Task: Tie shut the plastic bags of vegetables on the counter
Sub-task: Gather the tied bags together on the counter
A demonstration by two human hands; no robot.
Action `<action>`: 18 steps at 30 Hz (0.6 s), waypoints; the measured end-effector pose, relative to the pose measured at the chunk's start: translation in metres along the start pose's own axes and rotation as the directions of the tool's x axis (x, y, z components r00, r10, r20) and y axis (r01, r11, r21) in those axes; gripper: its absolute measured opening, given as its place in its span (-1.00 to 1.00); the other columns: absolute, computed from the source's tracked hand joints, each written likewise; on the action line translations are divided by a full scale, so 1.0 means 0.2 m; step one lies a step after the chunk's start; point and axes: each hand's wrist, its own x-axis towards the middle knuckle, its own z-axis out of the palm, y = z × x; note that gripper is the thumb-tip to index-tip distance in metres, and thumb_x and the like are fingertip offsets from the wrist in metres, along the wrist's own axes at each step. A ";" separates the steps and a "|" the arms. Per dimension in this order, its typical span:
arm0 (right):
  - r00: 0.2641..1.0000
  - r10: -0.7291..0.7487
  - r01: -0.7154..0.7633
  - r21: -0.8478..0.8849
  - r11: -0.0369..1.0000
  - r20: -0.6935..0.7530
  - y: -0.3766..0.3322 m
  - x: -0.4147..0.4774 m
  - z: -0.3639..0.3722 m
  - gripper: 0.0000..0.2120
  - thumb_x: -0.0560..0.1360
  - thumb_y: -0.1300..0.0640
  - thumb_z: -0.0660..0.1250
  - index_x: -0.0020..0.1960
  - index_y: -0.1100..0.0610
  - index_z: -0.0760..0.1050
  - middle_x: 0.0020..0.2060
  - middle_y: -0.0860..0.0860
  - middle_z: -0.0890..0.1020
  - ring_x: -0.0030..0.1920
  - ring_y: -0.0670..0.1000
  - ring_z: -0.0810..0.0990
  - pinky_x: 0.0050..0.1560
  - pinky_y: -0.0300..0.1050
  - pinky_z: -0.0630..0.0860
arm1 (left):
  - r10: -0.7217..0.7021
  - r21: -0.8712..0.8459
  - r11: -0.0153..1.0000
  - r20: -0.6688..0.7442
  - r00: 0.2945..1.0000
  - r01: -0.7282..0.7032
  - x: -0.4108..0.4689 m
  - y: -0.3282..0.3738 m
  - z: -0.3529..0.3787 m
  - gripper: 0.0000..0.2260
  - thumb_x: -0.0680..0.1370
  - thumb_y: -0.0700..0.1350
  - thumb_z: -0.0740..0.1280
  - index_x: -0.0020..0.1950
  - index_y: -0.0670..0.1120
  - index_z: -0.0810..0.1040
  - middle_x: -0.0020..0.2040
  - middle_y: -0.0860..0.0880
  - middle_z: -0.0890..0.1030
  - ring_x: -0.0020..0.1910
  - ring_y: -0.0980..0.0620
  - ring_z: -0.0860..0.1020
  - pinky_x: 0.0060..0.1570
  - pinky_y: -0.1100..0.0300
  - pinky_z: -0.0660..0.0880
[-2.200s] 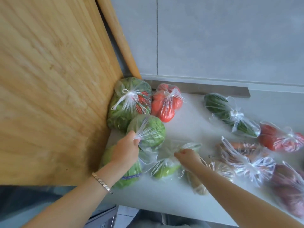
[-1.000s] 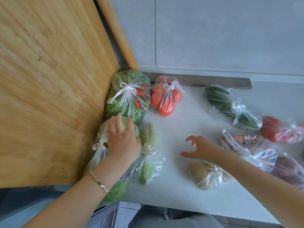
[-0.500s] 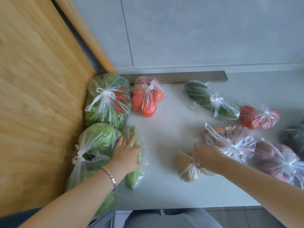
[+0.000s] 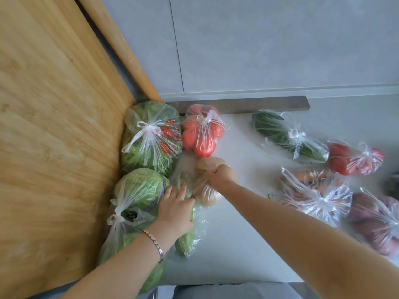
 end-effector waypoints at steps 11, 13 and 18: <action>0.990 0.063 -0.139 -0.955 0.264 -0.126 0.60 -0.11 -0.81 -0.21 0.41 0.06 0.35 0.47 0.17 -0.03 0.44 0.18 0.14 0.44 0.23 0.15 0.40 0.19 0.19 | -0.061 0.117 0.992 0.080 0.995 0.051 0.04 0.08 -0.04 -0.49 0.46 -0.01 0.29 0.40 0.01 0.27 0.51 -0.21 0.02 0.45 -0.25 0.13 0.45 -0.10 -0.04; 0.991 0.064 -0.124 -0.974 0.189 -0.114 0.71 -0.13 -0.87 -0.25 0.42 0.14 0.32 0.47 0.17 -0.02 0.44 0.17 0.17 0.44 0.22 0.17 0.41 0.18 0.19 | -0.068 0.122 0.991 0.095 0.993 0.056 0.05 0.08 -0.04 -0.47 0.47 -0.01 0.29 0.41 0.01 0.24 0.52 -0.21 0.01 0.46 -0.24 0.12 0.46 -0.11 -0.05; 0.967 -0.230 0.148 -0.973 0.178 0.105 0.80 -0.12 -0.90 -0.59 0.49 0.07 0.19 0.30 0.17 0.36 0.18 0.07 0.49 0.24 0.07 0.45 0.19 -0.07 0.42 | -0.059 0.065 0.997 0.094 0.994 0.053 0.03 0.06 -0.05 -0.47 0.46 0.04 0.29 0.41 0.03 0.26 0.53 -0.18 -0.01 0.48 -0.20 0.09 0.47 -0.05 -0.08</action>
